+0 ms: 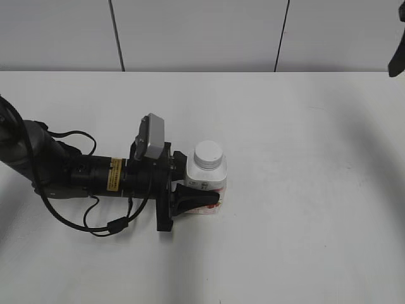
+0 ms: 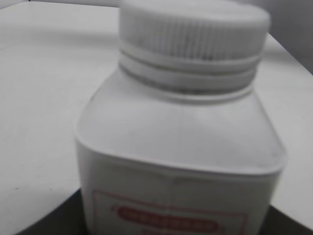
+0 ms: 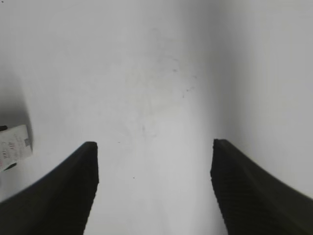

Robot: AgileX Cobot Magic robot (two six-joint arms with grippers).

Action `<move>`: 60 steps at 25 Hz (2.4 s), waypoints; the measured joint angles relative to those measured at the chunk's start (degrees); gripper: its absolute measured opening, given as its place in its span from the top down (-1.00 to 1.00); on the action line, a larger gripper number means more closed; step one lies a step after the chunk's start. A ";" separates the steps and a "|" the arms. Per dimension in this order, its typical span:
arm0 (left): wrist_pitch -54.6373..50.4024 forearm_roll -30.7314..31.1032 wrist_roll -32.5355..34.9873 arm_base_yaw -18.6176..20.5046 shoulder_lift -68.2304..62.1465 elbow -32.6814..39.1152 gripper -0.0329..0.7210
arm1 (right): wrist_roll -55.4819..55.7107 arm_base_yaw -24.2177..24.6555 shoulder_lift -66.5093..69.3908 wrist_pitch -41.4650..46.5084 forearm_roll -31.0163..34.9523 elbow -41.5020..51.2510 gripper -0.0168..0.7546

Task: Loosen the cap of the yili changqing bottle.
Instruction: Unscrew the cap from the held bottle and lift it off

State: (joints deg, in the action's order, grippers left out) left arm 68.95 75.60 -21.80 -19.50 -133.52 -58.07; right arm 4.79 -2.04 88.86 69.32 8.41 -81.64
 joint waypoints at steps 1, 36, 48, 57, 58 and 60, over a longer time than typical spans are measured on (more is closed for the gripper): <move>0.00 0.00 0.00 0.00 0.00 0.00 -0.06 | 0.37 0.00 1.01 0.00 1.20 -0.44 -0.50; 0.00 0.00 0.00 0.00 0.00 0.00 -0.06 | 16.81 -30.97 26.61 0.37 12.36 -16.86 -0.50; 0.00 0.00 0.00 0.00 0.00 0.00 -0.06 | 18.33 -31.80 29.74 0.37 9.48 -17.05 -0.50; 0.00 -0.05 0.00 0.00 0.00 0.00 -0.06 | 18.58 -32.41 30.56 0.37 9.47 -17.05 -0.50; 0.00 -0.05 0.00 0.00 0.00 0.00 -0.06 | 18.58 -32.46 30.56 0.37 9.47 -17.05 -0.50; 0.00 -0.05 0.00 0.00 0.00 0.00 -0.06 | 18.63 -32.46 30.56 0.37 9.47 -17.05 -0.50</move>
State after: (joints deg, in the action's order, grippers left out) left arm 68.95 75.54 -21.80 -19.50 -133.52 -58.07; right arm 23.42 -34.50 119.42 69.69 17.88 -98.69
